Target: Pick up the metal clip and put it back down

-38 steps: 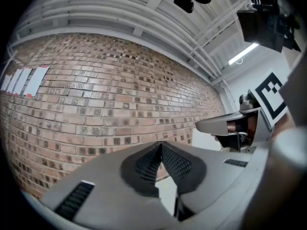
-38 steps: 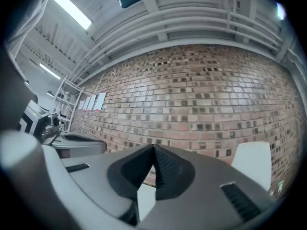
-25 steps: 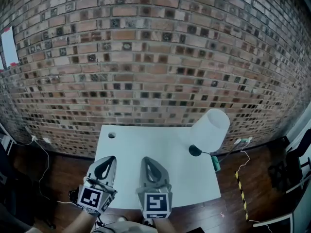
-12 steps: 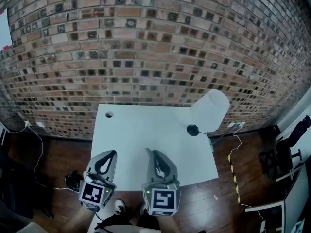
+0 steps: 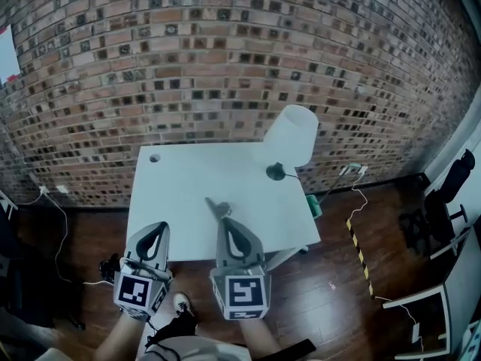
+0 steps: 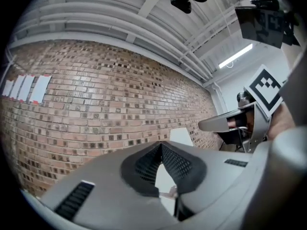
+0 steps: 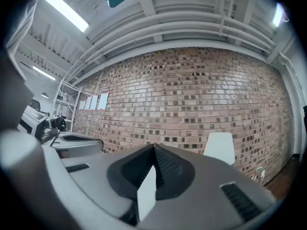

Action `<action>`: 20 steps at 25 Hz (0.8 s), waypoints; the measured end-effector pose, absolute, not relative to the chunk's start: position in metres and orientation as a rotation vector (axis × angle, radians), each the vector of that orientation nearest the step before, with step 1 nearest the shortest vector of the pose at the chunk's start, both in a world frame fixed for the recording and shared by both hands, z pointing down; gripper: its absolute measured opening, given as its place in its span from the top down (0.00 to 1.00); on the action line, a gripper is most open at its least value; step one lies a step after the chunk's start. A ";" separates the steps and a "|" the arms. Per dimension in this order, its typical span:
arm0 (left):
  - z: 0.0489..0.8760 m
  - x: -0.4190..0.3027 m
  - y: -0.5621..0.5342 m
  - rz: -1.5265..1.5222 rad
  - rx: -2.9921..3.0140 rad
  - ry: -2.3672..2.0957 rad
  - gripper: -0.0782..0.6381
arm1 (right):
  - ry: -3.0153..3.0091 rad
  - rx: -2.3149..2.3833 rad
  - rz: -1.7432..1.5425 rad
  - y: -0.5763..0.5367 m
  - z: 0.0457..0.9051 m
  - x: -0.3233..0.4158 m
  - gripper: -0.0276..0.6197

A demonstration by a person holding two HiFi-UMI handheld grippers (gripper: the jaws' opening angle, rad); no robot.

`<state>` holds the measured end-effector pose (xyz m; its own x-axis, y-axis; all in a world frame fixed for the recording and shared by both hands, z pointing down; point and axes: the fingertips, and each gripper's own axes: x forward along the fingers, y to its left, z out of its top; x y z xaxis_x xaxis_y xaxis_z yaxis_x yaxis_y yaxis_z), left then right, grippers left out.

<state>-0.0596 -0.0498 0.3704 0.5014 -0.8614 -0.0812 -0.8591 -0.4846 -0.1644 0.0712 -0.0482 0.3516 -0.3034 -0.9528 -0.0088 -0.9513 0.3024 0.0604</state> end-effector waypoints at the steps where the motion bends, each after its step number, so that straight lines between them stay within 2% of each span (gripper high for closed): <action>1: 0.370 -0.051 -0.032 -0.016 -2.551 1.497 0.90 | -2.515 1.836 -0.087 -0.031 0.354 0.084 0.99; 6: 0.375 -0.011 0.059 0.019 -2.521 1.607 0.90 | -2.555 1.706 -0.089 0.051 0.379 0.127 0.99; 11: 0.395 0.029 0.130 -0.091 -2.540 1.572 0.90 | -2.585 1.676 -0.065 0.122 0.396 0.157 0.99; 20: 0.364 0.023 0.183 -0.062 -2.487 1.551 0.90 | -2.637 1.735 -0.188 0.174 0.344 0.165 0.99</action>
